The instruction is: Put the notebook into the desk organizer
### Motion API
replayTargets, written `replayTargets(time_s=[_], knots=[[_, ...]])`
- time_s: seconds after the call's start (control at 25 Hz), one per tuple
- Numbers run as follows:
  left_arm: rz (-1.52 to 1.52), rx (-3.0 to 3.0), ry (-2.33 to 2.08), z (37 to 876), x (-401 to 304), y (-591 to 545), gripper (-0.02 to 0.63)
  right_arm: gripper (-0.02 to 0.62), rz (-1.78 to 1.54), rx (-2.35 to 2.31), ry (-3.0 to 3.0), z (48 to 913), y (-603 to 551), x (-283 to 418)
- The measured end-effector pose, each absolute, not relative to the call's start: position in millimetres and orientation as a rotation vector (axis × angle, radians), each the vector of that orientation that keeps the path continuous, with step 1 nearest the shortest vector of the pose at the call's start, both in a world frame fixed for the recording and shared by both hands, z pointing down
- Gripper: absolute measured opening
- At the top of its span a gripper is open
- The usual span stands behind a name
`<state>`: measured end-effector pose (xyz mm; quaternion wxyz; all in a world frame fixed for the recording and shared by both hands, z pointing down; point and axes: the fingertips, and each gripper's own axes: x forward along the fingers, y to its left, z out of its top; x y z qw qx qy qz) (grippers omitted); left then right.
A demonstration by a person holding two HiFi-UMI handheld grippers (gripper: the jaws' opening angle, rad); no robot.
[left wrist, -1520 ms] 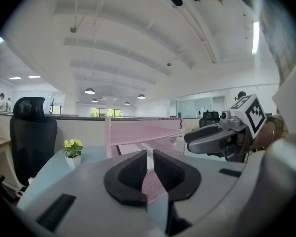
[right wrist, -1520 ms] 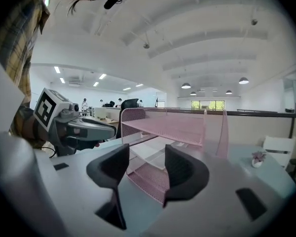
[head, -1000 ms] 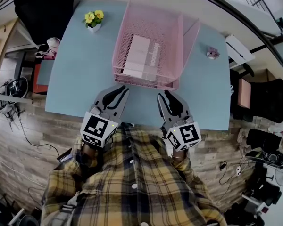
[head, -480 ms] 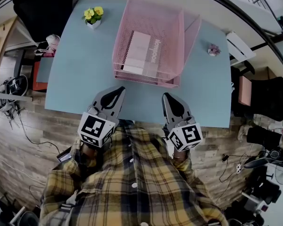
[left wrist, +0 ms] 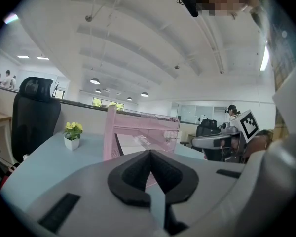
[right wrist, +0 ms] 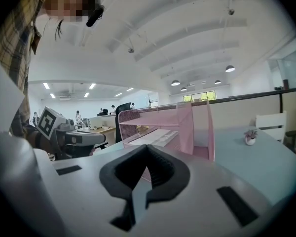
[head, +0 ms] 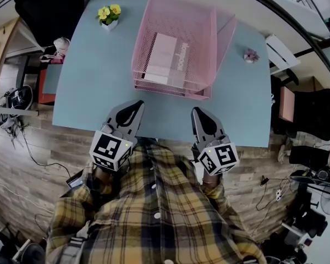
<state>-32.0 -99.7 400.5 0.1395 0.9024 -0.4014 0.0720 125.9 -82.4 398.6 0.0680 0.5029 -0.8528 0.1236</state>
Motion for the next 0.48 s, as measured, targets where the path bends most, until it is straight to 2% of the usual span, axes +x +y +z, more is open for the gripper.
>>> replayTargets(time_s=[0.48], knots=[[0.209,2.602,-1.172,401.2,-35.0,-105.5,-0.009,0.002,0.397,1.541,-2.556,401.0,-86.0,129.9]])
